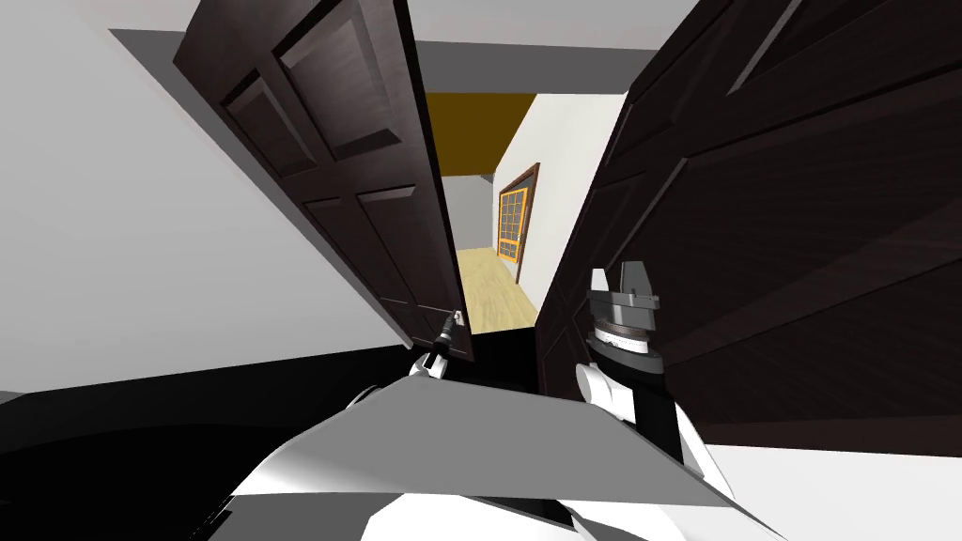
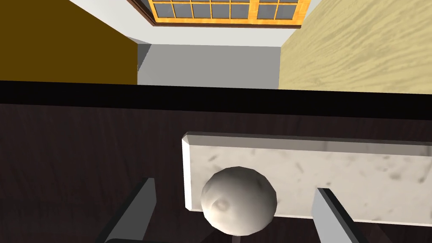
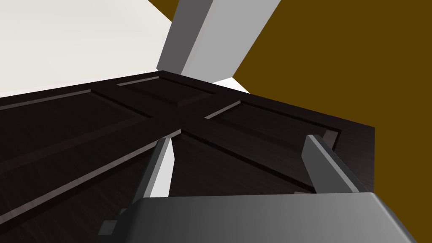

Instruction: Pull the door open

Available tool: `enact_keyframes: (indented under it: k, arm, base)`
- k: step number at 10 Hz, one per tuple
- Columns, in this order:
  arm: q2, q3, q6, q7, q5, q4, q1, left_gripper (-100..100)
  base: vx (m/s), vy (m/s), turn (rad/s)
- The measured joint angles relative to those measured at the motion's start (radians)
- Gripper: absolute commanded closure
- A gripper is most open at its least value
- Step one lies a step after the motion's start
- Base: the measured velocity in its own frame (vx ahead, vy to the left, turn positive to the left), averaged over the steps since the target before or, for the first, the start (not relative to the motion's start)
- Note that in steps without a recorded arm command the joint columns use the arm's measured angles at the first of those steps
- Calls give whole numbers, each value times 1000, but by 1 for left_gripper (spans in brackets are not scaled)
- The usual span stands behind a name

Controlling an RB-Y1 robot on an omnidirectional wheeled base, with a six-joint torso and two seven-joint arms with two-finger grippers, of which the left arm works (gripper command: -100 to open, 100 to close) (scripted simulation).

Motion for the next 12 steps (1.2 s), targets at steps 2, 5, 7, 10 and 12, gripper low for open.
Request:
enact_keyframes:
  k: [2, 5, 7, 10, 12]
  arm:
    - [1, 0, 2, -2, 2, 0, 0, 100]
    - [0, -1, 3, -2, 2, 1, 0, 100]
    - [11, 4, -2, 6, 0, -4, 5, 100]
    - [48, 19, -21, 44, -13, -11, 30, 100]
    - [63, 22, -32, 65, -19, 14, 34, 100]
  base:
    - [-19, 3, -12]
    - [-2, 1, 0]
    - [-149, 43, -216]
    - [-182, 43, -208]
    - [-91, -4, -196]
